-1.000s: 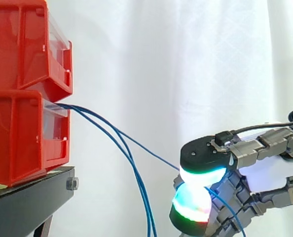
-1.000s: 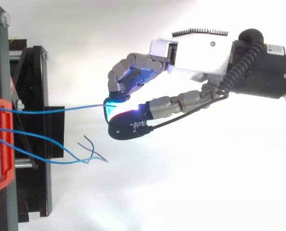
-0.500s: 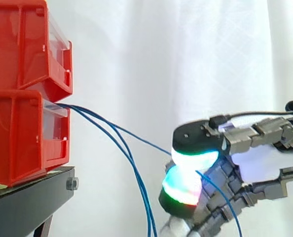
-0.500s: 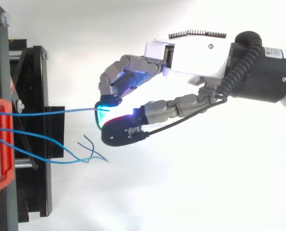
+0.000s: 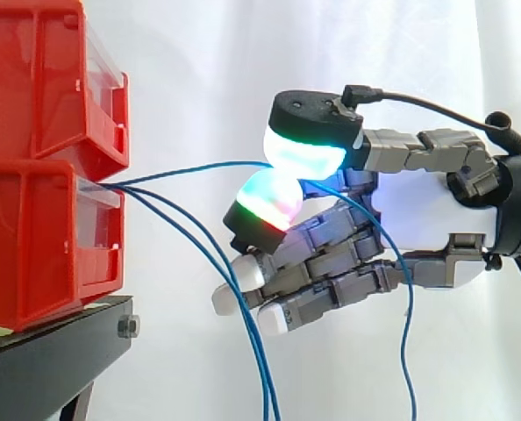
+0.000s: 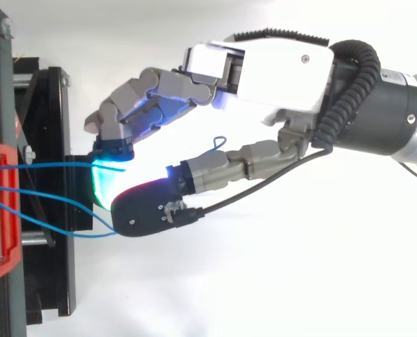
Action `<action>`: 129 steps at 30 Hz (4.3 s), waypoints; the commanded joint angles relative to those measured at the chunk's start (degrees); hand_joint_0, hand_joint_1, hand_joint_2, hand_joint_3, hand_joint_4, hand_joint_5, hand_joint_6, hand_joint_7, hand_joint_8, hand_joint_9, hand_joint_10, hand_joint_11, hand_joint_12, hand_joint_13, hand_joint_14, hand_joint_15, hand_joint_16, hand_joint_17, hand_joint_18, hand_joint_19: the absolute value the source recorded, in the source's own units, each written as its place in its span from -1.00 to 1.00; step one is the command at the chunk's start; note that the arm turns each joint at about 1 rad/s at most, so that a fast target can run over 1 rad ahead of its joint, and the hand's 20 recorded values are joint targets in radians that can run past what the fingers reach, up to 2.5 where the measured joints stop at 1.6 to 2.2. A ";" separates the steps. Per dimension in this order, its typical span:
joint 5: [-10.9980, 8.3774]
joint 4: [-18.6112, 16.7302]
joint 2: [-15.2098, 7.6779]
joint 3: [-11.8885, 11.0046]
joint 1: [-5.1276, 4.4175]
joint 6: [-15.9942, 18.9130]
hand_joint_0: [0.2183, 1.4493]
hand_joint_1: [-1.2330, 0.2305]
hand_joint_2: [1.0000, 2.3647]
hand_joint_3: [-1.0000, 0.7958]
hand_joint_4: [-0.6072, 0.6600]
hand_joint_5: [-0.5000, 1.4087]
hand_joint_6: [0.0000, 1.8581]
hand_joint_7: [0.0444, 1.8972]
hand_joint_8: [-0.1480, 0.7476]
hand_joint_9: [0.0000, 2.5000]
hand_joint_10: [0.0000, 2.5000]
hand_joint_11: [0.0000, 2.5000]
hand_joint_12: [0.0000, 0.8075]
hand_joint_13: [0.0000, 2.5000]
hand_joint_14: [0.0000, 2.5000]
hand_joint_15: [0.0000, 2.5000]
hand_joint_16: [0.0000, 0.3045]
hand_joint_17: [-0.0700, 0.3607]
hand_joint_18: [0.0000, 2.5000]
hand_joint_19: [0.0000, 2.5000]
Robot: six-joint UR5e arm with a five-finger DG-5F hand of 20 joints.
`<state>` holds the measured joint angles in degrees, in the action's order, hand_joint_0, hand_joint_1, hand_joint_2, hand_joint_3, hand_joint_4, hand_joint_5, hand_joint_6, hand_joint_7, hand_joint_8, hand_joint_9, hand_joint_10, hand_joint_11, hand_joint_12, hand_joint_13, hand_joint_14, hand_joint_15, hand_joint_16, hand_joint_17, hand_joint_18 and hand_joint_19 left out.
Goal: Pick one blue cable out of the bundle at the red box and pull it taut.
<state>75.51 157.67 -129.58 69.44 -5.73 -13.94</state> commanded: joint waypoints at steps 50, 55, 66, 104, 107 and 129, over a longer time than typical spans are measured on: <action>0.16 -0.35 -0.05 0.00 -0.07 -0.21 -0.40 -0.04 -0.98 -0.14 0.33 -0.62 -0.18 -0.02 0.15 -0.44 -0.99 -0.60 -0.05 -0.72 -0.99 -0.82 -0.64 -0.10 -0.71 -0.73; -0.46 0.00 -0.05 0.00 -0.07 -1.18 -0.44 -0.06 -0.98 -0.25 0.33 -0.63 -0.17 -0.02 0.16 -0.45 -0.99 -0.59 -0.04 -0.71 -0.99 -0.82 -0.63 -0.09 -0.70 -0.73; -3.44 2.46 -0.05 0.00 0.10 -7.85 -0.48 -0.15 -0.99 -0.30 0.30 -0.64 -0.15 -0.06 0.17 -0.46 -0.99 -0.59 -0.02 -0.71 -0.99 -0.82 -0.63 -0.08 -0.69 -0.74; -5.29 3.43 -0.05 0.00 0.28 -17.35 -0.25 -0.48 -0.98 -0.18 0.14 -0.68 -0.03 -0.17 0.13 -0.48 -0.99 -0.56 -0.04 -0.68 -0.99 -0.85 -0.64 -0.09 -0.62 -0.79; -5.20 3.43 -0.05 0.00 0.28 -17.52 -0.25 -0.48 -0.98 -0.18 0.13 -0.68 -0.03 -0.17 0.12 -0.47 -0.99 -0.57 -0.04 -0.67 -0.99 -0.85 -0.64 -0.10 -0.61 -0.79; -6.43 3.34 0.03 -1.15 0.37 -30.62 -0.24 -0.47 -0.98 -0.18 0.11 -0.68 -0.03 -0.17 0.13 -0.47 -0.99 -0.57 -0.05 -0.68 -0.99 -0.85 -0.64 -0.10 -0.62 -0.79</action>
<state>69.10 160.92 -129.56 68.87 -5.42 -42.82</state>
